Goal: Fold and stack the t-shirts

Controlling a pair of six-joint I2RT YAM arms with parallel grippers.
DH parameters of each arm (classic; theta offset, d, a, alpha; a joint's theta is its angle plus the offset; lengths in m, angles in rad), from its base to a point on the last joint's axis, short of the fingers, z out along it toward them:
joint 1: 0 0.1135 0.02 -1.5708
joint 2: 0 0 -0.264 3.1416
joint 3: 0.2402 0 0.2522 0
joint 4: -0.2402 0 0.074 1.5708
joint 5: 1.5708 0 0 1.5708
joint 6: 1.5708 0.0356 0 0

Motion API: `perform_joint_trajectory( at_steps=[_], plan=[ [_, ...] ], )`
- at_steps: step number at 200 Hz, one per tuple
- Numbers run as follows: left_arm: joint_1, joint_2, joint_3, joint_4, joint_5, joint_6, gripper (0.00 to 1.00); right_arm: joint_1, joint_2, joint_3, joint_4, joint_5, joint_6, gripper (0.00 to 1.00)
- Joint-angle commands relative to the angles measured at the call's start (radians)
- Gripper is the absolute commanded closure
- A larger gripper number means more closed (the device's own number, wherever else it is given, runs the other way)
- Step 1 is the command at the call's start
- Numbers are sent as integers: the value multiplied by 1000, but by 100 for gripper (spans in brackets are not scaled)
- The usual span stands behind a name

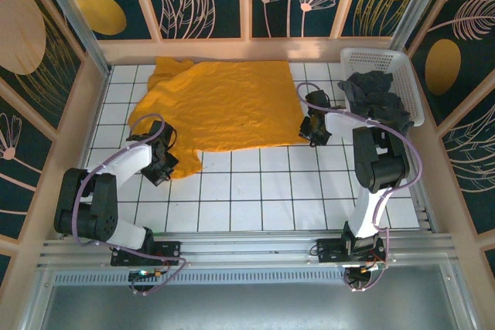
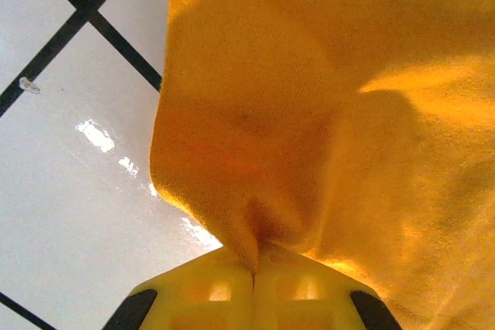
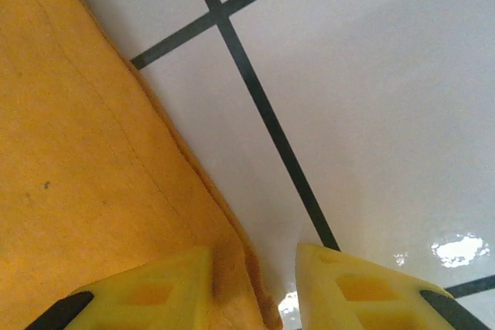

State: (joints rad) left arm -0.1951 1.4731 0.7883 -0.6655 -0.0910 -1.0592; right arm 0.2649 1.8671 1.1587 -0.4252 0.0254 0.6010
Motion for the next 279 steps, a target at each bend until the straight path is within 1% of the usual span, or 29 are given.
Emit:
perform_joint_trajectory(
  at_steps=[1, 13, 24, 65, 77, 84, 96, 102, 115, 126, 149, 174, 195, 219, 253, 279],
  plan=[
    [-3, -16, 15, -41, -21, 17, 100, 15, 8, 34, -93, -4, 39, 62],
    [-2, -17, 16, -42, -21, 16, 100, 22, 5, 41, -123, -5, 46, 56],
    [-3, -19, 14, -40, -22, 14, 100, 27, 1, 37, -137, 0, 46, 53],
    [-3, -20, 3, -27, -12, 9, 100, 31, 41, 25, -114, 8, 21, 52],
    [-3, -19, 5, -27, -10, 10, 100, 30, 59, 29, -99, 8, 13, 54],
    [-3, -19, 5, -26, -10, 10, 100, 29, 70, 35, -91, 13, 8, 57],
    [-3, -20, 5, -30, -12, 12, 100, 29, 87, 50, -79, 21, -2, 67],
    [-3, -22, 6, -31, -12, 12, 100, 29, 93, 60, -78, 26, -5, 73],
    [-3, -26, 8, -34, -12, 16, 100, 29, 95, 76, -81, 48, -7, 90],
    [-3, -28, 9, -42, -10, 21, 100, 28, 81, 72, -88, 76, 1, 100],
    [-3, -42, 8, -75, 7, 22, 100, 14, 27, 17, -118, 137, 40, 100],
    [-3, -95, -24, -109, 81, 5, 100, 5, -53, -69, -176, 169, 73, 100],
    [-2, -159, -67, -147, 127, -7, 100, 4, -122, -142, -225, 156, 87, 100],
    [-3, -201, -94, -196, 163, 23, 100, 3, -210, -231, -283, 135, 98, 100],
    [-3, -304, -153, -300, 180, 19, 100, 3, -330, -324, -363, 66, 76, 100],
    [-3, -392, -201, -356, 195, 7, 100, 5, -416, -362, -429, 8, 72, 100]
  ],
)
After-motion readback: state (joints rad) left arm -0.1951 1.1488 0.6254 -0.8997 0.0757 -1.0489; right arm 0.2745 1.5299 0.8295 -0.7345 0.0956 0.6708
